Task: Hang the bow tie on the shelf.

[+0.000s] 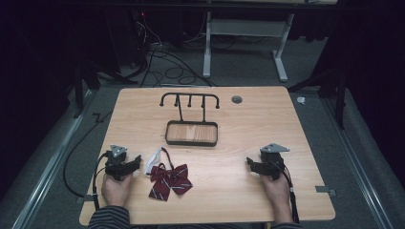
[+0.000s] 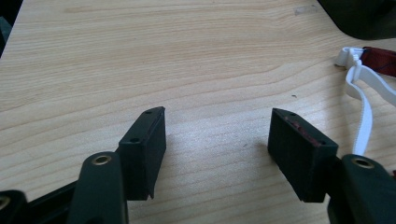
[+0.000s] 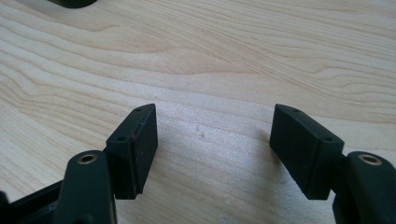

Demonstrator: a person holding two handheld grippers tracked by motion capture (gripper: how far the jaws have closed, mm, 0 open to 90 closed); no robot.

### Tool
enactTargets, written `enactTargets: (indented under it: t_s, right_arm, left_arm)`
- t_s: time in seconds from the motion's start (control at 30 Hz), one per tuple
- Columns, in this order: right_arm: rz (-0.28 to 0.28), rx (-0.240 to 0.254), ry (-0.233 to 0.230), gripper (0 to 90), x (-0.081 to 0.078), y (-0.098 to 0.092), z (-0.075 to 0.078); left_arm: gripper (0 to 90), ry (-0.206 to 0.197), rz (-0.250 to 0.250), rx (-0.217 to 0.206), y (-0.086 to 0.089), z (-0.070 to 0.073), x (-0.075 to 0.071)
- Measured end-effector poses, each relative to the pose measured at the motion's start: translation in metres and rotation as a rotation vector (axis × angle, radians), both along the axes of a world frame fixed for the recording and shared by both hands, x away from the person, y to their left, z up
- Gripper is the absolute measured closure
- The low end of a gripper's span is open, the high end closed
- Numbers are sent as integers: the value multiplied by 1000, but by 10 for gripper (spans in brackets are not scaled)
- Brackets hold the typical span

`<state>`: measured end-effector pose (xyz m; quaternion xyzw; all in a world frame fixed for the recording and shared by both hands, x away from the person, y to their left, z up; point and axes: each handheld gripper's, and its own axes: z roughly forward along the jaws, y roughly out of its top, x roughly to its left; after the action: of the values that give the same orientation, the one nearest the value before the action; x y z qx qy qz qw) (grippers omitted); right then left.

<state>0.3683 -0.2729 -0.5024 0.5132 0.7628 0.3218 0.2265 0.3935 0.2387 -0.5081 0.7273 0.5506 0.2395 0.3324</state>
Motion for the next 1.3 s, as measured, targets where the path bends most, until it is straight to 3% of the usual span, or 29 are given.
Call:
enactTargets:
  t_s: [1.1, 1.3]
  right_arm:
    - [5, -1, -1, 336, 0, 0, 0]
    - [5, -2, -2, 335, 0, 0, 0]
  left_arm:
    - [366, 2, 13, -4, -1, 0, 1]
    - [371, 3, 32, -33, 4, 4, -1]
